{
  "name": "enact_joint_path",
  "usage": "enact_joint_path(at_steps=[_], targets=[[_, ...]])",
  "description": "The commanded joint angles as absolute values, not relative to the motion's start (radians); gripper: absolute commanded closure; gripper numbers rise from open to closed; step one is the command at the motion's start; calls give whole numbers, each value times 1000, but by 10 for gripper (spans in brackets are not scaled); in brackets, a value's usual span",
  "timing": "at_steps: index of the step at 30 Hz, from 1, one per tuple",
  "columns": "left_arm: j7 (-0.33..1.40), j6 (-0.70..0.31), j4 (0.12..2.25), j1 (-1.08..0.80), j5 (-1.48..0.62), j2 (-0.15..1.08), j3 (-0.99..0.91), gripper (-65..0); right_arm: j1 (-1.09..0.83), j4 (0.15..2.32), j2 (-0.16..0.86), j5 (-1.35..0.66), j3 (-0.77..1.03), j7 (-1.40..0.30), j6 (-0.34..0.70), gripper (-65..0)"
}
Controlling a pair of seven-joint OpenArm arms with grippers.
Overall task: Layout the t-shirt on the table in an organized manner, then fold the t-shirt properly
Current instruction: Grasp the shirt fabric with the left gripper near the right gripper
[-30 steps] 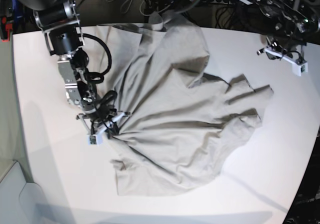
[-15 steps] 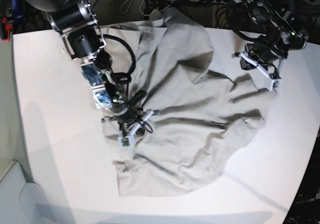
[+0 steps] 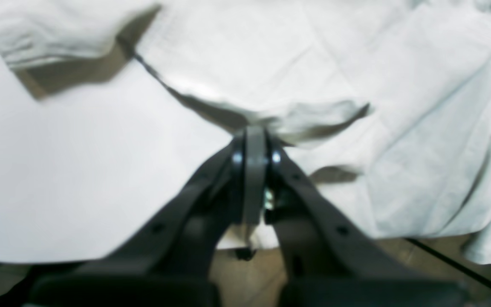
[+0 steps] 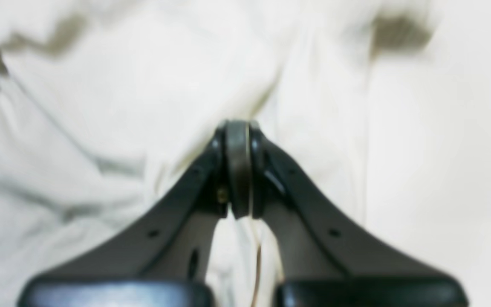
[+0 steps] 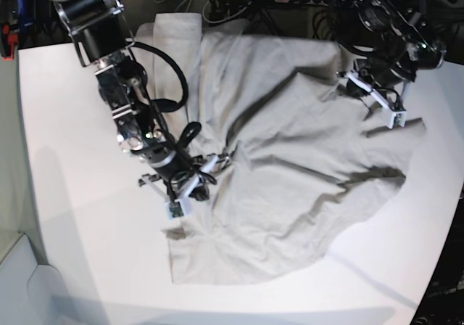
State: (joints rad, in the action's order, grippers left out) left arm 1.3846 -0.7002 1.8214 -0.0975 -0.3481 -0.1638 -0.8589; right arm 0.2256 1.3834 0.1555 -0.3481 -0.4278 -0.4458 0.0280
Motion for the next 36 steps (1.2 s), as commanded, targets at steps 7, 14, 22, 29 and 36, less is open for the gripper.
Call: enact_joint_path(at_steps=[7,14,22,29,36], targets=[[1371,-698,1923,-148,-367,-157,-653,-1,232,1374,162,-354,-381,-437,33,-3],[1371,-698,1913,-199,-433,-157,-472,-1,232,1371,162,-351,-381,-437,35,-3],[1360,-698,1867,-254,-263,-85,-343,-1,237,1376,163,-351,-381,-437,35,-3],[1231,-698,1670,-223,-114,-62,-348,-1,234,1377,160,-354,-381,-437,35,-3],[1185,-698,1620,-200,-56,10,-512,-1,237,1377,174,-351,-381,-437,35,-3]])
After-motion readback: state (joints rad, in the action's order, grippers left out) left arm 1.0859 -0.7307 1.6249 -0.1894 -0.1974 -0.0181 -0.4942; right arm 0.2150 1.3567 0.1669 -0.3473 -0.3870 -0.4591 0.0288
